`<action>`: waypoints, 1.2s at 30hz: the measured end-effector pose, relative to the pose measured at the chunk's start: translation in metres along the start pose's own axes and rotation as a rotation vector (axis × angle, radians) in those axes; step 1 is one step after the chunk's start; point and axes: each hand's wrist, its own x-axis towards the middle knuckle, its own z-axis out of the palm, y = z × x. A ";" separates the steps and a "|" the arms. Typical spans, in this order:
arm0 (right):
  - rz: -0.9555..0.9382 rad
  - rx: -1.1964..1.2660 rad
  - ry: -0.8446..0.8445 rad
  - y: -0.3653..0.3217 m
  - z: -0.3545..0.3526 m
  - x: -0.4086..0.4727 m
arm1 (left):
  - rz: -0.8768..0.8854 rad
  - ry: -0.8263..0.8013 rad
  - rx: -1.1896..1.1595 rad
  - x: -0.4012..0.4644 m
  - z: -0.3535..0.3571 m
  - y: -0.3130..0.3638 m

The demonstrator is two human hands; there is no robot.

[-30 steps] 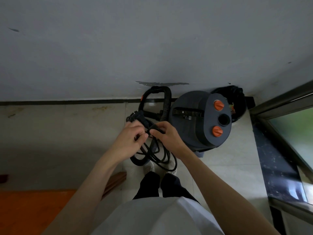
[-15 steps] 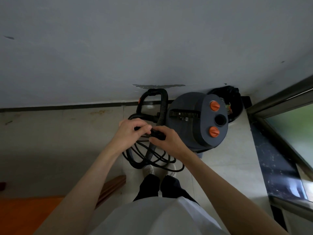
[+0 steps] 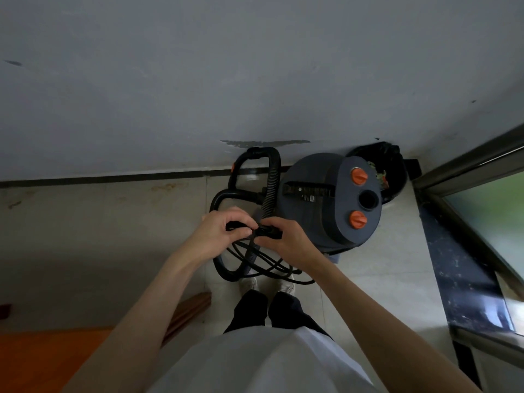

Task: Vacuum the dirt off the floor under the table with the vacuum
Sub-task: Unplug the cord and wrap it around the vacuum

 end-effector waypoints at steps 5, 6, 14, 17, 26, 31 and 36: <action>0.008 -0.067 0.019 0.000 0.007 0.000 | -0.025 0.192 0.056 0.000 0.011 -0.009; 0.013 -0.072 0.025 -0.001 0.007 0.000 | -0.027 0.222 0.047 0.000 0.013 -0.009; 0.009 -0.028 0.049 -0.004 0.010 0.001 | 0.029 0.322 0.172 0.003 0.020 -0.014; -0.007 -0.036 0.027 -0.004 0.011 -0.002 | 0.050 0.287 0.324 0.003 0.016 -0.019; -0.066 -0.146 0.016 -0.001 -0.001 -0.006 | 0.201 -0.100 0.775 0.012 0.005 -0.015; -0.135 -0.290 0.104 0.011 -0.023 -0.005 | 0.242 -0.207 0.782 0.045 0.020 -0.002; -0.150 -0.412 0.264 0.024 -0.069 0.007 | 0.283 -0.228 0.746 0.096 0.037 0.036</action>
